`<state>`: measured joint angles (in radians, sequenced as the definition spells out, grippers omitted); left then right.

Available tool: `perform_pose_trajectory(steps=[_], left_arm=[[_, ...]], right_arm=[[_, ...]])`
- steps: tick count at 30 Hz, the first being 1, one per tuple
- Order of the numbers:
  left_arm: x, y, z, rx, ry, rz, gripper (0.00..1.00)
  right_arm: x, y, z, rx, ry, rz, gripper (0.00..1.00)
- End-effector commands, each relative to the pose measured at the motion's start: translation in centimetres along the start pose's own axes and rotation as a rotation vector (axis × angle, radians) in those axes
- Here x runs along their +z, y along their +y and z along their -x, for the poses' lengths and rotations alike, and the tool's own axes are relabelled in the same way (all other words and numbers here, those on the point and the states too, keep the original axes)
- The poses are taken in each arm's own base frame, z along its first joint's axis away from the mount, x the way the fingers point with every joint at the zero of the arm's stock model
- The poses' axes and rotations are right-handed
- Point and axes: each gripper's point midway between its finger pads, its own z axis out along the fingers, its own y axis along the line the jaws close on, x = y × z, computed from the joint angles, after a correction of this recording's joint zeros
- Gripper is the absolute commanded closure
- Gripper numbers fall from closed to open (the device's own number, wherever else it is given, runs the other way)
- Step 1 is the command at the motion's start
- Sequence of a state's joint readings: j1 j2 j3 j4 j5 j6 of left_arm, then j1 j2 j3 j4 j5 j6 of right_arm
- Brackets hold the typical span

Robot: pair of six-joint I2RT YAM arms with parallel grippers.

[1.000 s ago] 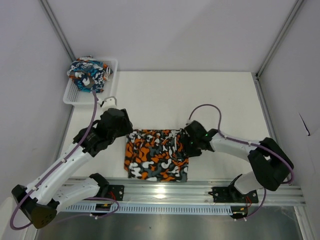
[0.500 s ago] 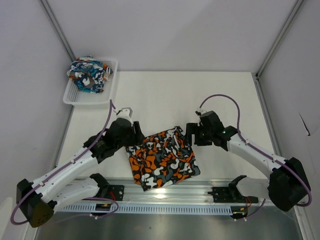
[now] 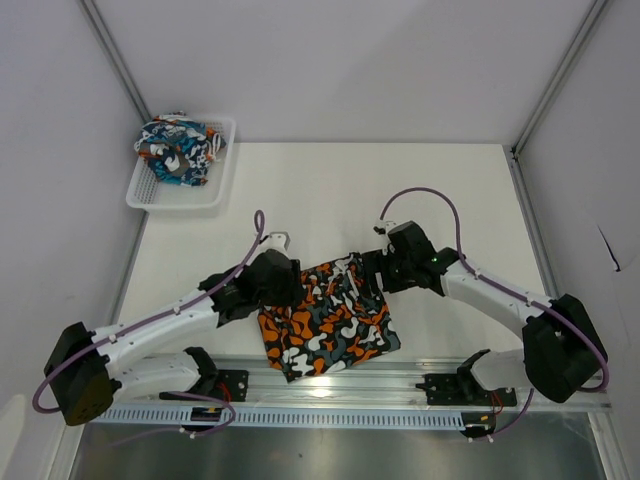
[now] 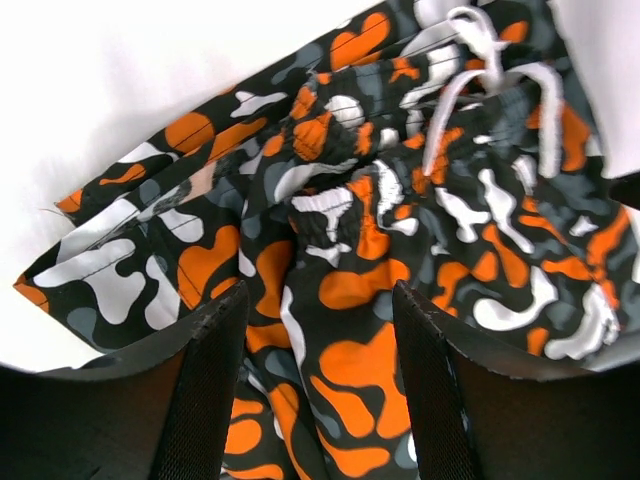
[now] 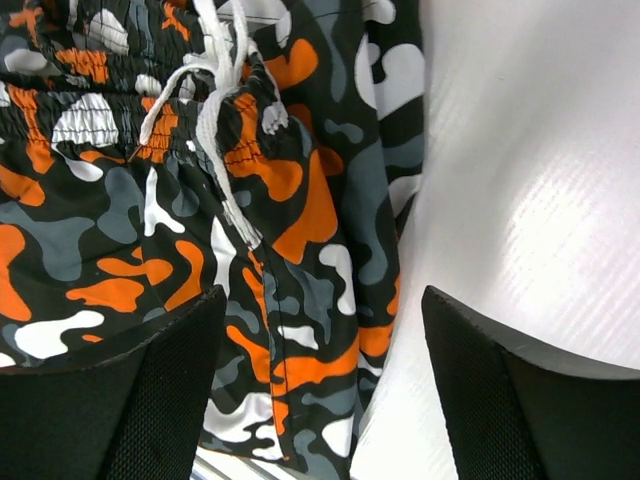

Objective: Fold and stack the shorts

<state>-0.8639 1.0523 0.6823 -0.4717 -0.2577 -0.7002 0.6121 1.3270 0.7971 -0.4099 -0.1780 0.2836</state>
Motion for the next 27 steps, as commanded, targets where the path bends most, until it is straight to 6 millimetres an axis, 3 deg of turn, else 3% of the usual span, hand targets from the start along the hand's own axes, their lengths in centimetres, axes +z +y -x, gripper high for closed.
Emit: perform_pose_trajectory(steps=[1,6,14,23,27], left_arm=[[1.0,-0.1,1.1,-0.019,-0.042,0.028,0.37],[2.4,-0.5,0.9,-0.012,-0.022,0.01,0.39],[3.1,-1.5,0.4,0.008,-0.027,-0.063,0.4],[5.4,1.2,-1.5,-0.011,0.035,0.03,0.47],[6.0,1.3,-1.7,-0.026,0.026,-0.01,0.5]], right_arm=[[0.6,1.1,2.7,-0.071,-0.077,0.016,0.2],[1.8,2.1,3.3,-0.124,-0.086,0.03,0.26],[3.7,3.7,3.8,-0.169,-0.086,0.09,0.3],[5.7,4.4,3.6,-0.171,-0.063,0.138,0.44],[6.2,4.7,3.5,-0.17,-0.065,0.164,0.55]])
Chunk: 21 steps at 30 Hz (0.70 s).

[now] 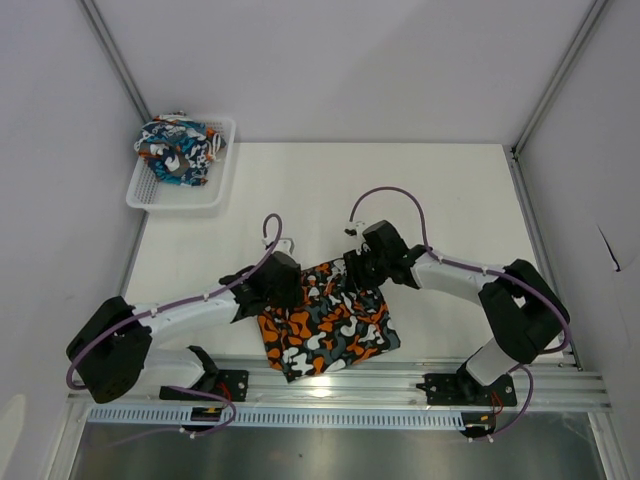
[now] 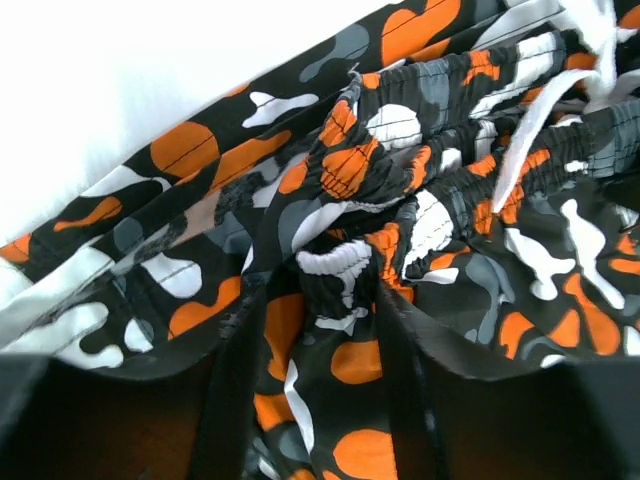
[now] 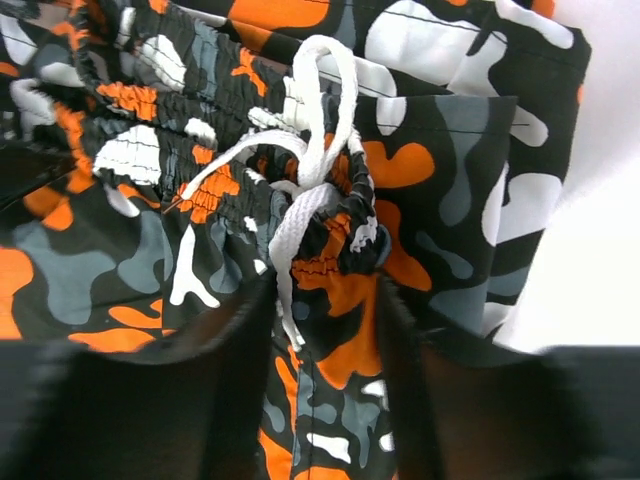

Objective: Fold and stack the shorts

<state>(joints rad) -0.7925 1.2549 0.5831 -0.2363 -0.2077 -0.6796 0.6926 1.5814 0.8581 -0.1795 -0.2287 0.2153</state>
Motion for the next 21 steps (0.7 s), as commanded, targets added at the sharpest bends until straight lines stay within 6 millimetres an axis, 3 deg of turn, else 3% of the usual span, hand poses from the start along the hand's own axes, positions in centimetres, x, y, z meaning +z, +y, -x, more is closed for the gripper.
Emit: perform_pose_trajectory(steps=[1,6,7,11,16,21], left_arm=[[0.5,-0.9,0.8,-0.002,-0.038,-0.067,0.52],[0.1,-1.9,1.9,0.019,-0.072,-0.115,0.78],[-0.2,-2.2,2.2,0.019,-0.086,-0.129,0.87],[-1.2,-2.5,3.0,0.03,-0.105,-0.145,1.0],[-2.5,-2.3,3.6,0.021,-0.124,-0.142,1.0],[-5.3,-1.3,4.4,-0.035,-0.17,-0.122,1.0]], right_arm=[[0.4,1.4,2.4,-0.034,-0.072,0.061,0.61],[0.5,1.7,2.7,-0.031,-0.092,0.08,0.87],[0.3,1.8,2.8,-0.031,-0.098,0.085,0.91],[-0.7,2.4,3.3,-0.044,-0.137,0.111,1.0],[-2.5,3.6,4.1,-0.072,-0.197,0.162,1.0],[-4.4,4.9,5.0,-0.099,-0.246,0.205,1.0]])
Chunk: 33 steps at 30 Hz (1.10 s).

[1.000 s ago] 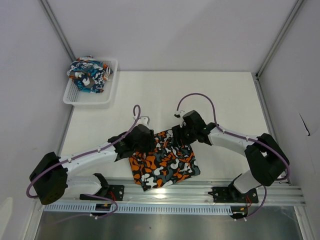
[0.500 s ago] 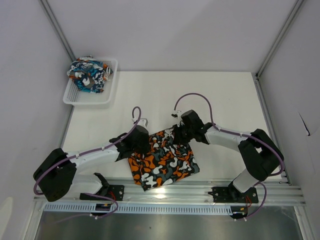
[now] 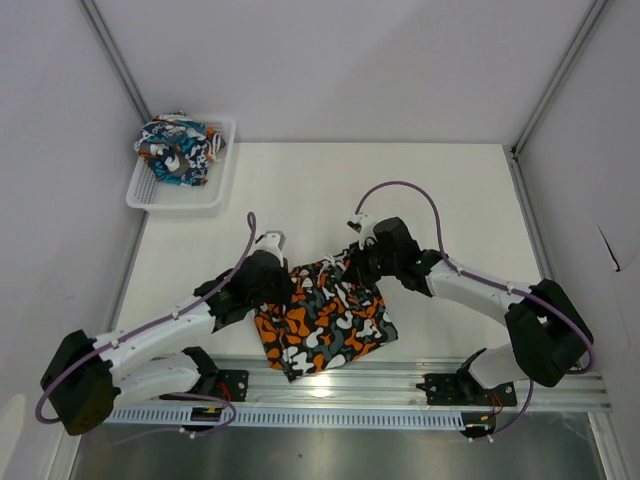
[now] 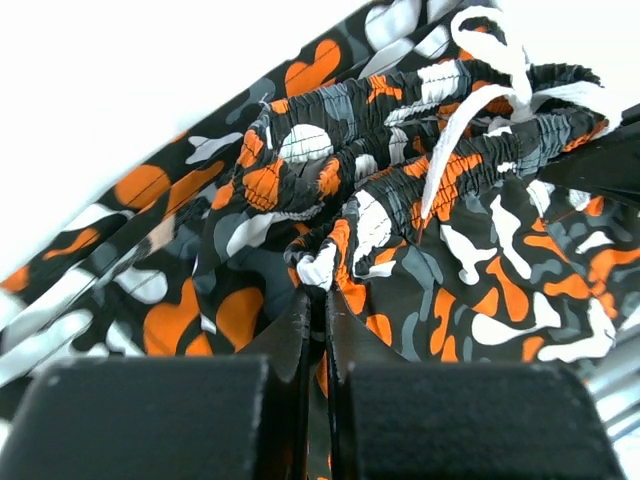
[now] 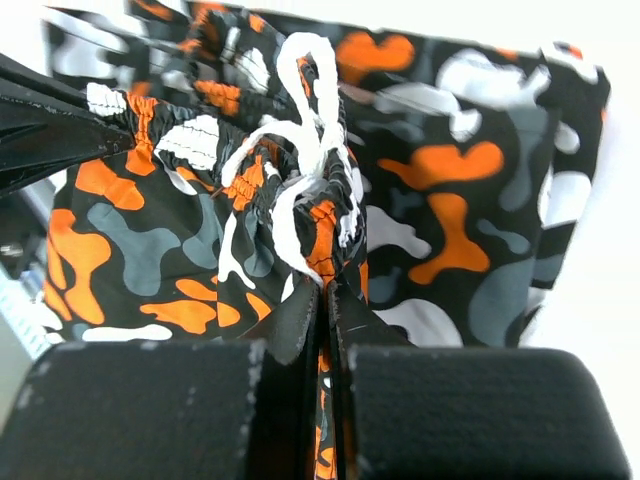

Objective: Fold and stack the shorts

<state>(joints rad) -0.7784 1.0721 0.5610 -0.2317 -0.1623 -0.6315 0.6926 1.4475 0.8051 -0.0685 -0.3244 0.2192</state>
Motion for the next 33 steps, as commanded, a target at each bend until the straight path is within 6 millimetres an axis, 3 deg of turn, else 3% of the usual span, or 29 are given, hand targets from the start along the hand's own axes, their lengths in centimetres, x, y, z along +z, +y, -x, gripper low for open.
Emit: perform_pose_trajectory(steps=[1,5,8,16,22,23,26,27,29,30,33], left_arm=[[-2.3,0.2,2.1,-0.054,-0.08,0.018,1.0],[-4.3,0.9,2.5,-0.094,-0.135,0.009,1.0],[-5.0,1.7,2.1,-0.113,-0.148,0.026,1.0],[-3.9,6.2,-0.4,-0.166,-0.111,0.232,1.0],[-1.8,9.5,-1.0,-0.156,-0.052,0.384,1.0],[-1.4,9.9,-1.3,-0.15,-0.035,0.409,1.0],[-0.9,9.8,-0.7,-0.146,-0.04,0.425,0.99],[-0.6,9.8,-0.6,-0.144,-0.033,0.433,0.91],[-0.5,9.4,-0.1,-0.14,-0.025,0.429,0.77],[-0.4,9.3,-0.2,-0.13,-0.015,0.429,0.64],[-0.7,8.5,0.6,-0.134,-0.028,0.396,0.53]], right_arm=[[-1.3,2.4,3.4,-0.067,-0.126,0.09,1.0],[-1.8,3.2,4.4,-0.093,-0.156,0.124,1.0],[-1.0,2.7,4.5,-0.086,-0.143,0.11,1.0],[4.6,-0.2,2.8,-0.009,-0.003,0.043,0.95],[6.0,-2.7,3.1,0.045,-0.012,-0.086,0.91],[5.9,-3.2,2.4,0.059,0.015,-0.11,0.9],[5.8,-4.0,2.6,0.071,0.023,-0.164,0.68],[5.8,-4.1,2.8,0.073,0.022,-0.177,0.56],[5.4,-4.2,2.9,0.067,0.009,-0.204,0.47],[4.7,-3.8,3.2,0.062,-0.007,-0.196,0.4],[3.0,-2.9,4.5,0.044,-0.055,-0.175,0.27]])
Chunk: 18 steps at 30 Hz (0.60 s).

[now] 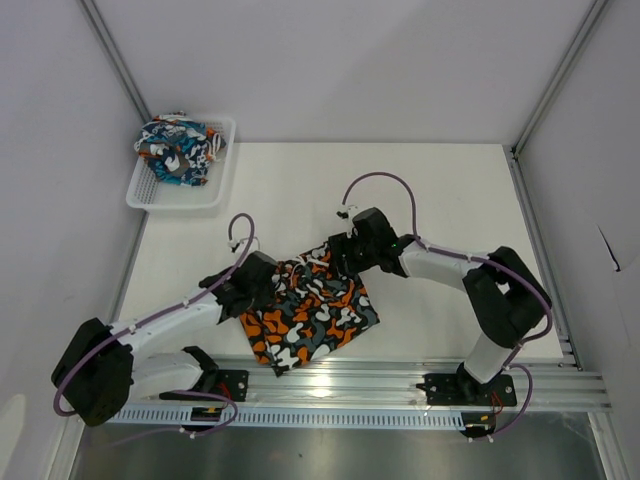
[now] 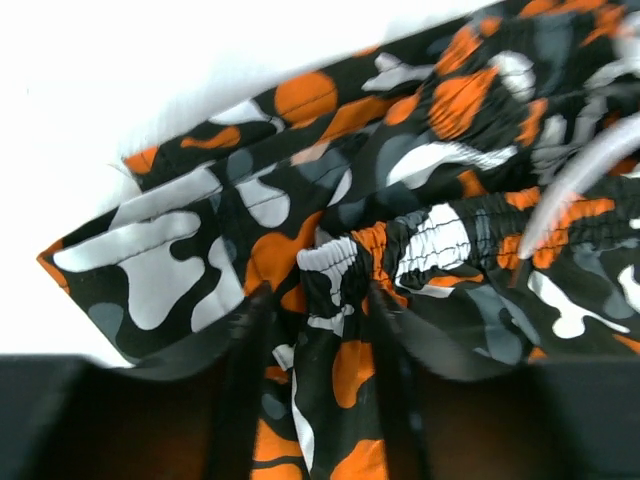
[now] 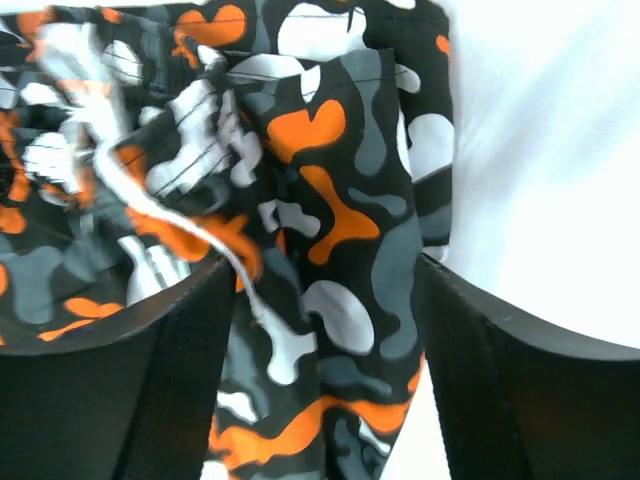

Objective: Fold and stack the shorts

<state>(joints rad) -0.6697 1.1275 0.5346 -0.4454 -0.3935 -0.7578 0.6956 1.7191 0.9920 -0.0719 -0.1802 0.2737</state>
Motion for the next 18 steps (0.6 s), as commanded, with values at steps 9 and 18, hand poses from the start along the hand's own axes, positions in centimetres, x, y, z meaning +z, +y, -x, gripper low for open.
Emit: perform_pose_trajectory(steps=[9,18], left_arm=[[-5.1,-2.4,4.8,-0.032,-0.112,-0.16,0.35],[-4.5,-2.2,0.2,-0.042,0.023,-0.223,0.27]], right_arm=[[-4.2,0.8,1.1,-0.08,-0.034,-0.001,0.0],[-1.3,0.0,-2.6,-0.067,0.079,0.029,0.01]])
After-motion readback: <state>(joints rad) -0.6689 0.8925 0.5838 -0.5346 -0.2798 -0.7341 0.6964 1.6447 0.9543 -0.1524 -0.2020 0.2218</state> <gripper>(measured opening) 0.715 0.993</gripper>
